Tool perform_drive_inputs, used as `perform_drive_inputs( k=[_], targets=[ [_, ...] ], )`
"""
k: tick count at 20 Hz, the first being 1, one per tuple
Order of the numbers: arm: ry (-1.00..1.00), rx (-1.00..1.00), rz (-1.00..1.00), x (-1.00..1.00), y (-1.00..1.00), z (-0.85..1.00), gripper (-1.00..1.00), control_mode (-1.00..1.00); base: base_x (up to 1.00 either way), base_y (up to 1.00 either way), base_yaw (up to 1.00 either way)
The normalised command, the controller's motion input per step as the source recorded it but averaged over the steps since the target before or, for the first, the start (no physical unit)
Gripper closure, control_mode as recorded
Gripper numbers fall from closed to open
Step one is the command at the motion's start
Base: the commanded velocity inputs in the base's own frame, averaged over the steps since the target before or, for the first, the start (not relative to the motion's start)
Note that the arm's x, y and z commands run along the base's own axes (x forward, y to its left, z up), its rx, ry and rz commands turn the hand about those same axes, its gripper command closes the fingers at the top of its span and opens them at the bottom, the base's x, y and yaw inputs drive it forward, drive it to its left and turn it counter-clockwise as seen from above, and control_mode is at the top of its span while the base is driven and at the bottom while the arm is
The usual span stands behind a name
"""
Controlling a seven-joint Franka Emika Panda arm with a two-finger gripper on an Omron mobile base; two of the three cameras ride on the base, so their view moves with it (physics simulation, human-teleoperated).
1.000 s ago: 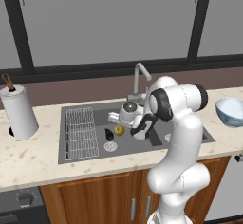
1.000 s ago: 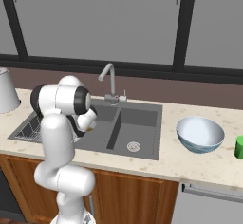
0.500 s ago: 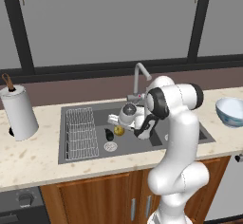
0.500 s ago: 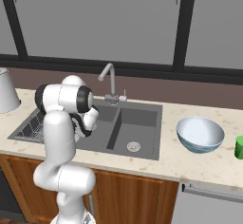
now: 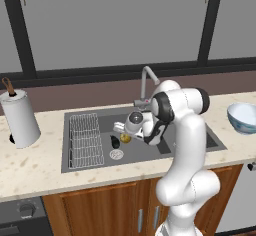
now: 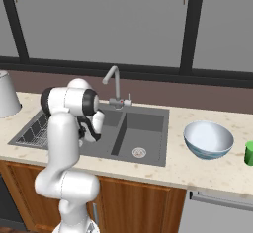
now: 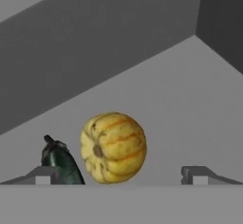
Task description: Remove the squash and eggplant from the sink. Then move the bowl and cup from the counter to the sink for washing.
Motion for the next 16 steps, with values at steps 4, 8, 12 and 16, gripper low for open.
perform_drive_inputs(
  k=[4, 8, 12, 16],
  targets=[
    [0.0, 0.02, 0.0, 0.13, 0.01, -0.12, -1.0, -1.0, 0.0, 0.0, 0.0],
    [0.0, 0.01, 0.0, 0.15, 0.03, -0.12, -1.0, -1.0, 0.0, 0.0, 0.0],
    [0.0, 0.01, 0.0, 0.16, 0.04, -0.11, -1.0, -1.0, 0.0, 0.0, 0.0],
    [0.0, 0.02, 0.0, 0.16, 0.07, -0.11, -1.0, -1.0, 0.0, 0.0, 0.0]
  ],
)
